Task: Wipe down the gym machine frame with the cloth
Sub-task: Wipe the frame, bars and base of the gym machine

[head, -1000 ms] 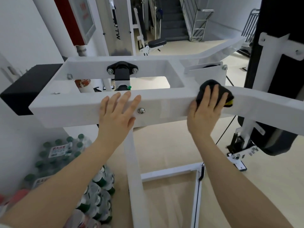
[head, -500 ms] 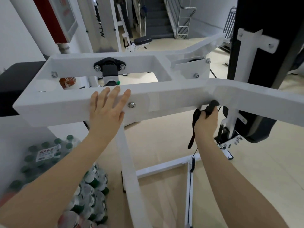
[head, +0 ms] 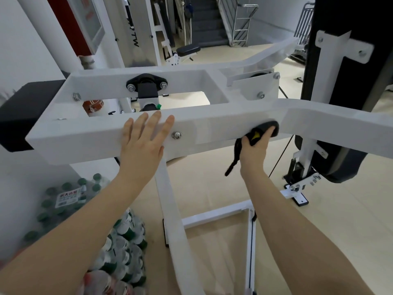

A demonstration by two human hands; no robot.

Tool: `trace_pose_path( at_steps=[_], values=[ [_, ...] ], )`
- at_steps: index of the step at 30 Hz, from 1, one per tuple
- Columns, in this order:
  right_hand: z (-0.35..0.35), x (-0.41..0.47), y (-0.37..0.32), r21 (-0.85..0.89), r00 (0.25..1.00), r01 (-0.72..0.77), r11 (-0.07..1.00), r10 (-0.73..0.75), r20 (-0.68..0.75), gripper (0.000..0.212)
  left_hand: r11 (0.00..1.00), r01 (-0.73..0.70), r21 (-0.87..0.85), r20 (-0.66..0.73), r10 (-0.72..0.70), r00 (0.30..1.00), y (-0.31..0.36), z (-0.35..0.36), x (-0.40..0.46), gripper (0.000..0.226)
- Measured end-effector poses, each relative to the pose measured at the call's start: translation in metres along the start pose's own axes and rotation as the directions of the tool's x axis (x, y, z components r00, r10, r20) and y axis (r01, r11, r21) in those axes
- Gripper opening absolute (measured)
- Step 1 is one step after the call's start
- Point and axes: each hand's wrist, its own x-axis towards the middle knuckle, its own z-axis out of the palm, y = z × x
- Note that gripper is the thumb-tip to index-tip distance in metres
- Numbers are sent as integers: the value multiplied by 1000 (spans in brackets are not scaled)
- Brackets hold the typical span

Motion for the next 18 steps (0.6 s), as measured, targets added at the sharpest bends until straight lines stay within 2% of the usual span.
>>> trace_pose_path(
  at_steps=[2,6,8,11,14,18],
  values=[
    [7,-13,-5,-37,1000,25,999,-25,-6,80,1000,-6,6,10,6,1000,1,0,-1,74],
    [50,-79,-7,-44,973,101,994,-89,211,79,998,-24,-61,41,27,999,-2,-4,0,76],
    [62,-95,-12,26,964,37,999,-42,263,81,986,-31,-167,49,39,998,-7,-10,-2,73],
    [58,-92,-20,155,976,-94,984,60,208,80,961,-9,-277,49,23,999,-22,-20,-19,63],
    [65,-106,-25,178,969,-144,974,101,227,84,968,-58,-244,34,68,997,-39,-23,-46,57],
    [99,-154,-23,208,906,-208,956,108,409,91,989,-55,-138,75,66,995,-58,-27,-70,59]
  ],
)
